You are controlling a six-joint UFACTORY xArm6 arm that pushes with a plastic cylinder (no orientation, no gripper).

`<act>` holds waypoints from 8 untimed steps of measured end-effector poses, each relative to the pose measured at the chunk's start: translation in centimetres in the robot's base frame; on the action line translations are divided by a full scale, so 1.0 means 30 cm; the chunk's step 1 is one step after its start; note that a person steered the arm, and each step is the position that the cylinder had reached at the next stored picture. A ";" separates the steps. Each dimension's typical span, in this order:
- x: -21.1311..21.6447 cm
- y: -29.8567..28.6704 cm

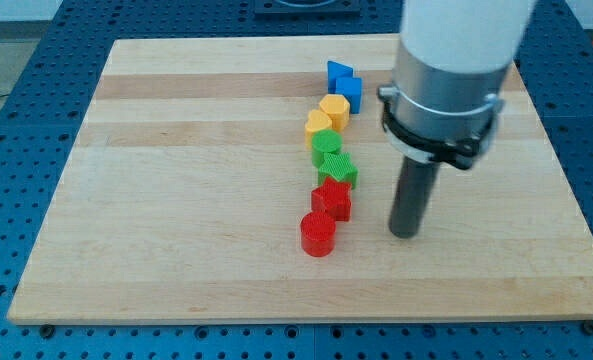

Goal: Make a semi circle out of red blocks and the green blocks

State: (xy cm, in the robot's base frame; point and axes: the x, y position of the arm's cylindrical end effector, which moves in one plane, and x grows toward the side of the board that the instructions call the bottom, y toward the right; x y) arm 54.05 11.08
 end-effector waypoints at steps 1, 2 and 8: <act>0.180 -0.032; 0.259 -0.226; 0.090 -0.361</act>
State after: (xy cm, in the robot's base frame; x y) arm 56.75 0.26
